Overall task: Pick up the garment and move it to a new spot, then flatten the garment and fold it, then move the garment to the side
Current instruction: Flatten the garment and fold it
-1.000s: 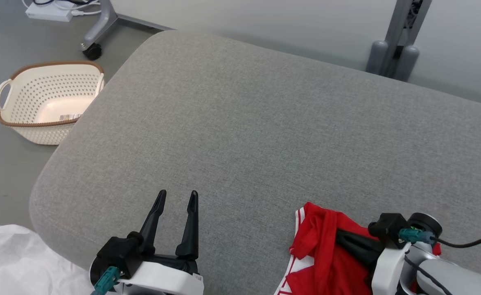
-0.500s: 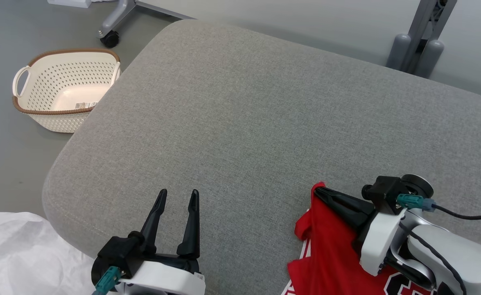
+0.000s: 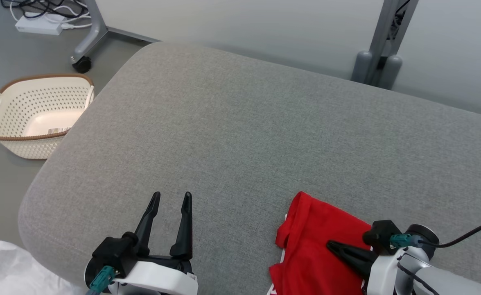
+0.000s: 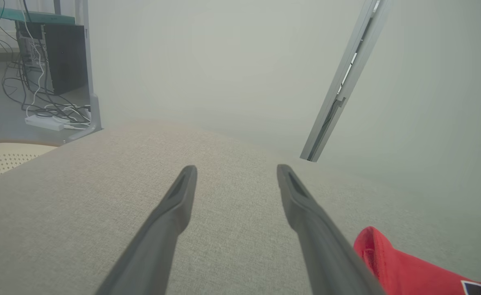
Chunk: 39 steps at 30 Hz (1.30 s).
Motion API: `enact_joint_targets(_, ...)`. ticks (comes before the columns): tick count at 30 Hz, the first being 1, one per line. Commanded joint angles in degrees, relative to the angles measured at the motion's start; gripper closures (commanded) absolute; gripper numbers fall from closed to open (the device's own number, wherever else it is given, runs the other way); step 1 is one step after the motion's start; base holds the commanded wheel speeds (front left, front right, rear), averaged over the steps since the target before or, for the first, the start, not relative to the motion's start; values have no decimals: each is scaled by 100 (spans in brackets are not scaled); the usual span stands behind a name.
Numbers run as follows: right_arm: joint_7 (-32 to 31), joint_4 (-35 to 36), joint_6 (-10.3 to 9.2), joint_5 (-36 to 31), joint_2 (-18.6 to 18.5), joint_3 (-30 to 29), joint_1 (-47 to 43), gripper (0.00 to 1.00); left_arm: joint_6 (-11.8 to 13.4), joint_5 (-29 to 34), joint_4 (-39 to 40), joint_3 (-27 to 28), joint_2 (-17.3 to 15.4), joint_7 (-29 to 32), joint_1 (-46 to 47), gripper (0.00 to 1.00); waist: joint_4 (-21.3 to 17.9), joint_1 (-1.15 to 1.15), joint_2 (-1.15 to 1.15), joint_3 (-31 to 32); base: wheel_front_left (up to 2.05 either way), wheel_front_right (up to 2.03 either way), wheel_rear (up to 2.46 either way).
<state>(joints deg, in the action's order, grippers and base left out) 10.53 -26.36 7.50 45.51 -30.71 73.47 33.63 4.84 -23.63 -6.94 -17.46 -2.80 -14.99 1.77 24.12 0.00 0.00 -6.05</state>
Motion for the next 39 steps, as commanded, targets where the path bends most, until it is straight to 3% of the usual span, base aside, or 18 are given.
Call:
enact_joint_targets(1, -3, 29, -1, 55, -71, -8, -51, 100, -42, 57, -38, 46, -23, -17, 95, 0, -150, 0, 0, 140, 0, 0, 0)
enact_joint_targets(7, -12, 221, 0, 371, -126, -2, -389, 100, -149, 110, -136, 227, -22, -17, 29, 0, -554, 0, 0, 424, 0, 0, 0)
enact_joint_targets(17, -578, 348, -1, 454, -76, -7, -1003, 100, -285, 158, -221, 365, -25, -17, 36, 0, -1064, 0, 0, 589, 0, 0, 0)
enact_joint_targets(27, 413, 140, 0, 1066, -325, -140, -465, 100, -331, 165, -245, 470, -22, -17, -2, 0, -1352, 0, 0, 767, 0, 0, 0)
enact_joint_targets(29, 470, 31, -1, 1056, -392, -433, -411, 100, -344, 163, -229, 472, -22, -17, -16, 0, -1433, 0, 0, 814, 0, 0, 0)
enact_joint_targets(31, 472, 103, -1, 850, -385, -1100, -430, 100, -346, 158, -209, 494, -22, -17, -27, 0, -1534, 0, 0, 843, 0, 0, 0)
enact_joint_targets(35, 471, 305, 0, 100, -258, -2656, -984, 100, -358, 136, -183, 508, -21, -16, -30, 0, -1714, 0, 0, 885, 0, 0, 0)
enact_joint_targets(39, 473, 658, 0, -788, 96, -4259, -1690, 100, -365, 123, -171, 497, -23, -17, -57, 0, -1859, 0, 0, 914, 0, 0, 0)
